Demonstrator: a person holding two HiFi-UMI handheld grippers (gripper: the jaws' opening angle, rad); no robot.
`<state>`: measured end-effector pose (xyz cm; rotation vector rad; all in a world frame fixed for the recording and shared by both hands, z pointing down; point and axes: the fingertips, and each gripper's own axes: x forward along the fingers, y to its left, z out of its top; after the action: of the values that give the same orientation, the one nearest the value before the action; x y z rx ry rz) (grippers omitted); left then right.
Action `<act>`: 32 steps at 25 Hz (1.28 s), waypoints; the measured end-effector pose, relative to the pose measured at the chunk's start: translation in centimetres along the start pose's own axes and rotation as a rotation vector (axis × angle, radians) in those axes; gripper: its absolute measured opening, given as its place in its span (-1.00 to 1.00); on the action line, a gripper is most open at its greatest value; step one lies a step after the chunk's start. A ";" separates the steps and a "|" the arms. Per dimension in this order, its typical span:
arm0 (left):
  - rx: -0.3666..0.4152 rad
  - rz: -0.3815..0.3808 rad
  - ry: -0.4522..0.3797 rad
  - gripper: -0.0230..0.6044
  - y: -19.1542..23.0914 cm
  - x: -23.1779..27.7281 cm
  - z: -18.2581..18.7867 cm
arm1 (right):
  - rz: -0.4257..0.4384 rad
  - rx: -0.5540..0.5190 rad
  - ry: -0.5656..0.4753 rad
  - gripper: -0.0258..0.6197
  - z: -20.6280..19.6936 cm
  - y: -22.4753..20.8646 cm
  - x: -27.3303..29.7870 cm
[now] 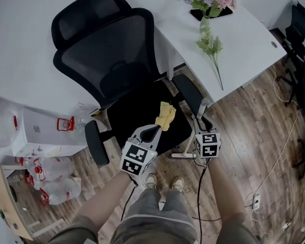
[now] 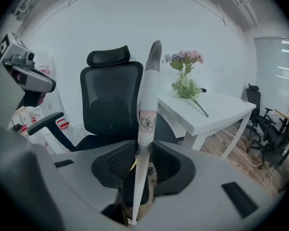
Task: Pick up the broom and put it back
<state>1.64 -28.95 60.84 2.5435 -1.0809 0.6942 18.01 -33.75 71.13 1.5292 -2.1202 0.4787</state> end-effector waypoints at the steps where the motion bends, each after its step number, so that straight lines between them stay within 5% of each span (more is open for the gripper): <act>1: -0.007 0.004 0.000 -0.87 0.3 0.2 -0.2 | -0.003 -0.001 0.013 -0.53 -0.4 -0.1 0.5; 13: -0.019 0.005 -0.001 -0.87 0.9 -0.4 -0.1 | -0.030 0.124 0.010 -0.34 -0.6 -0.5 -1.4; 32: 0.072 -0.084 -0.242 -0.87 -4.2 -12.5 14.8 | 0.092 0.117 -0.352 -0.67 19.7 4.3 -27.8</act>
<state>1.88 -25.19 41.39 2.7726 -1.0303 0.4182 17.72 -21.24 39.13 1.6881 -2.4766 0.3937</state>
